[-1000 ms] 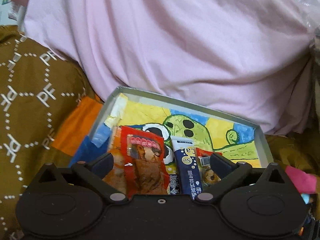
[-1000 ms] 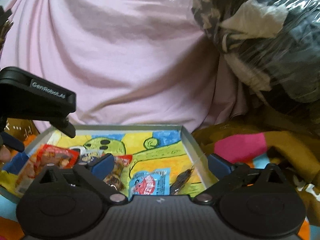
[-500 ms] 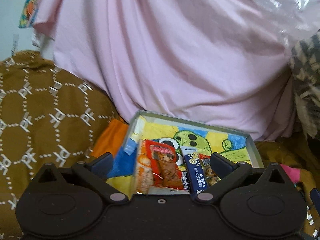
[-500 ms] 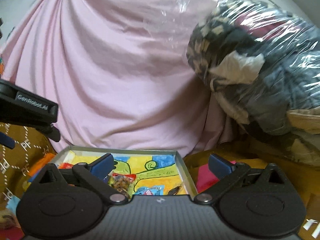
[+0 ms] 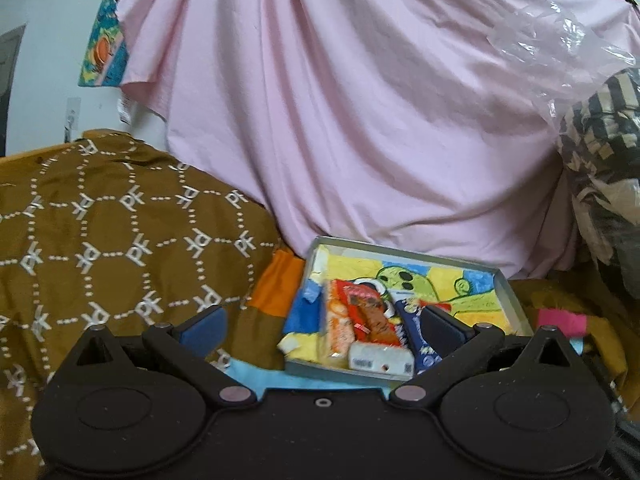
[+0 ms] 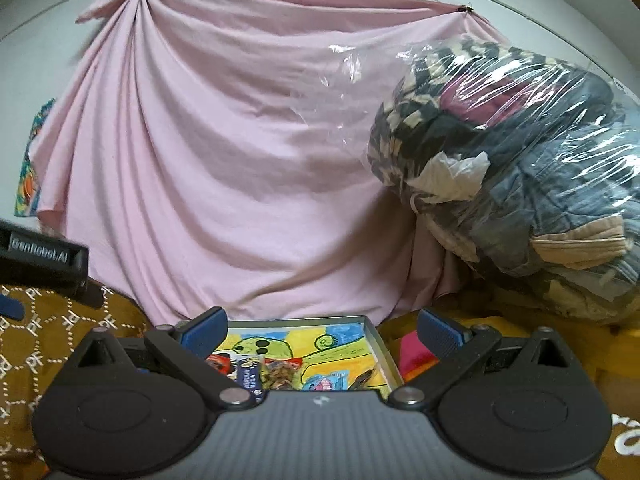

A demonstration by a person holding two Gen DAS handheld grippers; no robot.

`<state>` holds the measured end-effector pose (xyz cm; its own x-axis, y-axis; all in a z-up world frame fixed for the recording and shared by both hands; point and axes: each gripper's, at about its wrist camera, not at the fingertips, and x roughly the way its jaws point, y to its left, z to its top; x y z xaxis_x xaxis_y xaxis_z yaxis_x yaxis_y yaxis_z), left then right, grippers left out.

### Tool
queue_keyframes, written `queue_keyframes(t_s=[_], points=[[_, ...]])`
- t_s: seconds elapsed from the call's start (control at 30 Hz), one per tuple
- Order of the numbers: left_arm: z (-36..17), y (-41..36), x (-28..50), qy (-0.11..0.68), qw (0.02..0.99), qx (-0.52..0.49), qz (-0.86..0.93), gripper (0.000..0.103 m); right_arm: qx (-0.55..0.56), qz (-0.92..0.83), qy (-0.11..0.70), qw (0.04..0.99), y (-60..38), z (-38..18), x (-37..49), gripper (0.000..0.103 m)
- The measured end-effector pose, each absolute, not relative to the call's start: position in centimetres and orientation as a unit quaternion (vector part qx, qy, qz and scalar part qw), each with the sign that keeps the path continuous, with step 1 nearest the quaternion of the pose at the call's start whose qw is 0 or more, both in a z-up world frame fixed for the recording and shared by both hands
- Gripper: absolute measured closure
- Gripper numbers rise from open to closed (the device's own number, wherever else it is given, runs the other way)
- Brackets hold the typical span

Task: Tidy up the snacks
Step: 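Withdraw both open tools from the tray toward the cookie and gold packet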

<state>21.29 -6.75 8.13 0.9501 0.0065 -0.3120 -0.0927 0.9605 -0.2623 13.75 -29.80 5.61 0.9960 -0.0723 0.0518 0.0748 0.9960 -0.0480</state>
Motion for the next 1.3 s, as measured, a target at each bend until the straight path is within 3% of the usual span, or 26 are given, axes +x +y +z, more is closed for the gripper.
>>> queue_keyframes(t_s=[0.73, 1.3], points=[[4.5, -5.9, 7.5, 0.172, 0.976, -0.106, 0.086, 0.001, -0.030, 0.039, 0.004, 0.999, -28.6, 4.0, 4.3, 0.000], [1.3, -5.1, 5.1, 0.211, 0.973, -0.053, 0.076, 0.001, -0.032, 0.068, 0.076, 0.994, -27.8, 2.3, 2.9, 0.000]])
